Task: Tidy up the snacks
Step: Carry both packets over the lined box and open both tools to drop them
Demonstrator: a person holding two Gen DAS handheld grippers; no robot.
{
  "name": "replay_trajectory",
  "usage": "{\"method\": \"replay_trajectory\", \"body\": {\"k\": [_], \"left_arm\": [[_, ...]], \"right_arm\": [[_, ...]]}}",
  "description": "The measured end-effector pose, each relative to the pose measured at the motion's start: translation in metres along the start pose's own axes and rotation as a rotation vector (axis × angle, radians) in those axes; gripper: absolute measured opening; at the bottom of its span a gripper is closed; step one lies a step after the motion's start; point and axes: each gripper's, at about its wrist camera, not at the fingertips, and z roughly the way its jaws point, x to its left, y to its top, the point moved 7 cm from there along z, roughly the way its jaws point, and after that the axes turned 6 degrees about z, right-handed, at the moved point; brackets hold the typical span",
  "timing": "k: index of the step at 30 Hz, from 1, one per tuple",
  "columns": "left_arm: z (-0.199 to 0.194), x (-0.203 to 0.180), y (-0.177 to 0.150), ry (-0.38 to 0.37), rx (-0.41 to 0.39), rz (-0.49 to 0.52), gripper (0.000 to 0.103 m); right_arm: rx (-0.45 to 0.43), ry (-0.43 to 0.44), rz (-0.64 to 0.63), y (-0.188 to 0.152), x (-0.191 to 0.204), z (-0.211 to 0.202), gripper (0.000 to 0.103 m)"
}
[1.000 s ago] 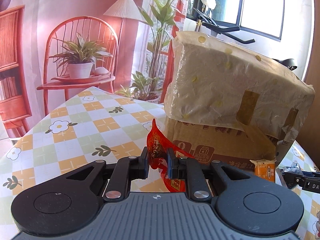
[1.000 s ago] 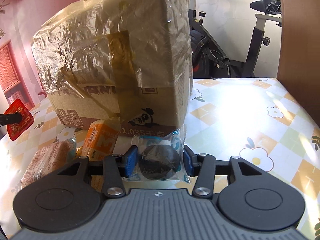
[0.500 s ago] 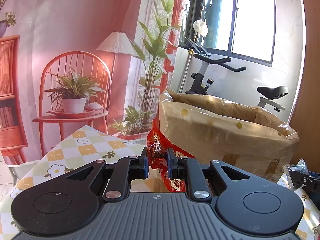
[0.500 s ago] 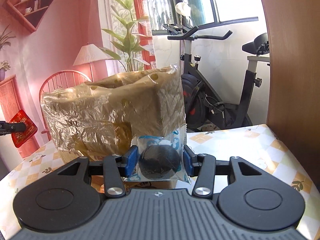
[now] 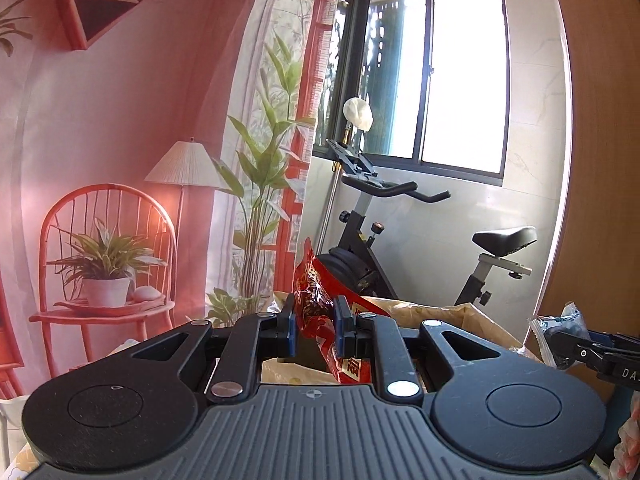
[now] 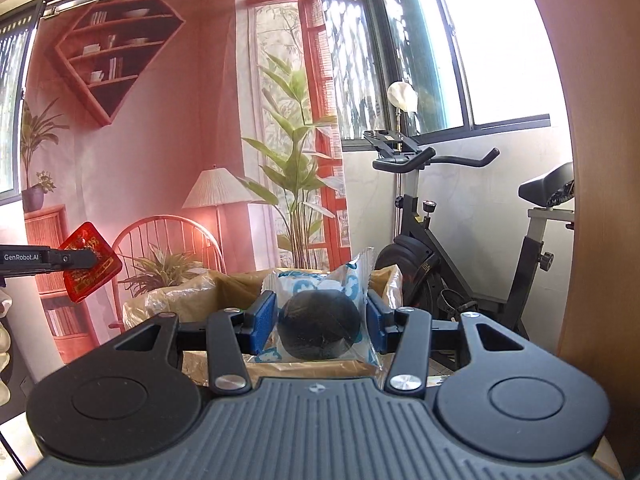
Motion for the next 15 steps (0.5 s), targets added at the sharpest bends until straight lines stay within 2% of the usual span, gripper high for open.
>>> {"method": "replay_trajectory", "body": {"k": [5,11,12,13,15], "left_arm": [[0.049,-0.011,0.008,-0.035,0.062,0.019,0.018],[0.107,-0.02,-0.008,-0.066,0.226,0.046,0.02],[0.112,-0.021,-0.013,-0.062,0.255,0.059,0.028],[0.114,-0.02,-0.017,-0.058,0.27,0.063,0.045],[0.111,-0.012,-0.02,-0.063,0.264,0.048,0.057]], "right_arm": [[0.091,0.05,-0.055,0.012,0.014,0.052,0.049],[0.26,0.057,-0.055,-0.009,0.026,0.115,0.051],[0.282,0.058,-0.051,-0.014,0.028,0.12,0.052],[0.297,0.055,-0.051,-0.017,0.029,0.123,0.052],[0.289,0.054,-0.045,-0.019,0.029,0.122,0.06]]}}
